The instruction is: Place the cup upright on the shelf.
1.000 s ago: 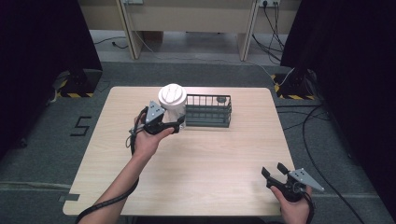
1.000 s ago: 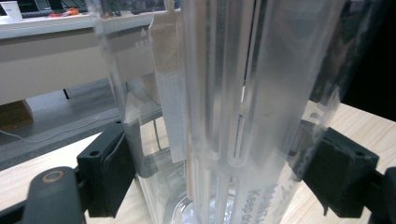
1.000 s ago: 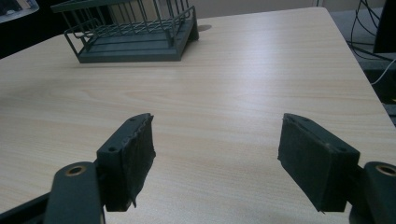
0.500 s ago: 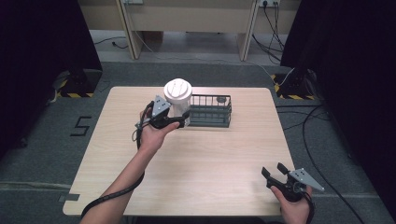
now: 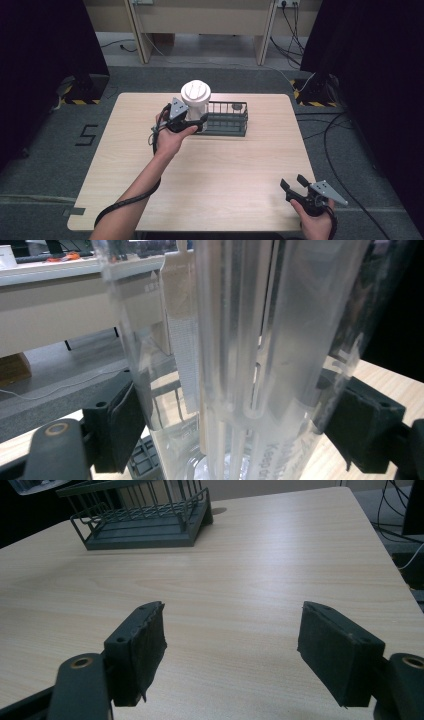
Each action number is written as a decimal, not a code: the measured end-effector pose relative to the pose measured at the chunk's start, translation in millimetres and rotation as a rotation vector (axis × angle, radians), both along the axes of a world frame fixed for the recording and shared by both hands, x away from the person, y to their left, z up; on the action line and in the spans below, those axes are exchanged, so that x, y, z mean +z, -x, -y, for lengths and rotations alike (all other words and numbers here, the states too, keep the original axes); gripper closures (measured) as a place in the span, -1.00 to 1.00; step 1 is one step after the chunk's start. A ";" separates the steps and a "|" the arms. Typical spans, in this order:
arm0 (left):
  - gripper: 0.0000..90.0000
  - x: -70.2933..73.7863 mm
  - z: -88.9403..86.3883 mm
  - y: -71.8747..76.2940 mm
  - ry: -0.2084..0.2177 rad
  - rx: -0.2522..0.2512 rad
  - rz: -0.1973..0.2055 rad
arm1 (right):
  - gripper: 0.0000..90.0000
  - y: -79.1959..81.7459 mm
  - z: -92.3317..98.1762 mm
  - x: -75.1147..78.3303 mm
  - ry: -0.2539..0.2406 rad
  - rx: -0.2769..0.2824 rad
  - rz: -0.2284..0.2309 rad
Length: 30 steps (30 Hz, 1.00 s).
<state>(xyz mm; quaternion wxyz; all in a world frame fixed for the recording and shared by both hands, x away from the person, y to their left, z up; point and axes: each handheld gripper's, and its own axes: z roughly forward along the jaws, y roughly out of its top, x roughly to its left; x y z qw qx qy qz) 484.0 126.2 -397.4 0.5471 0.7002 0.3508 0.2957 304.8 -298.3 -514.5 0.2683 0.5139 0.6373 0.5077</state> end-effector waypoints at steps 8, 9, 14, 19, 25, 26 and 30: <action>-0.60 2.8 3.1 -7.9 0.000 0.002 0.001 | -0.39 0.0 0.0 0.0 0.004 -0.002 0.001; -0.60 3.5 4.5 -9.7 -0.003 0.000 0.002 | -0.39 0.2 -0.3 0.0 0.007 -0.003 0.002; -0.60 4.6 8.5 -13.3 0.006 0.000 0.001 | -0.38 0.5 -1.0 0.1 0.009 0.000 0.000; -0.60 5.5 14.4 -19.0 -0.001 -0.004 -0.003 | -0.38 0.1 -0.1 0.0 0.005 0.000 0.001; -0.60 9.1 21.3 -24.8 -0.002 -0.010 0.001 | -0.38 0.1 0.0 -0.1 0.005 0.000 0.001; -0.60 10.0 22.5 -26.8 -0.001 -0.009 0.002 | -0.38 0.2 0.0 -0.1 0.003 -0.001 0.001; -0.60 10.0 24.1 -29.2 -0.001 -0.008 -0.001 | -0.38 0.2 0.1 -0.1 0.002 -0.001 0.001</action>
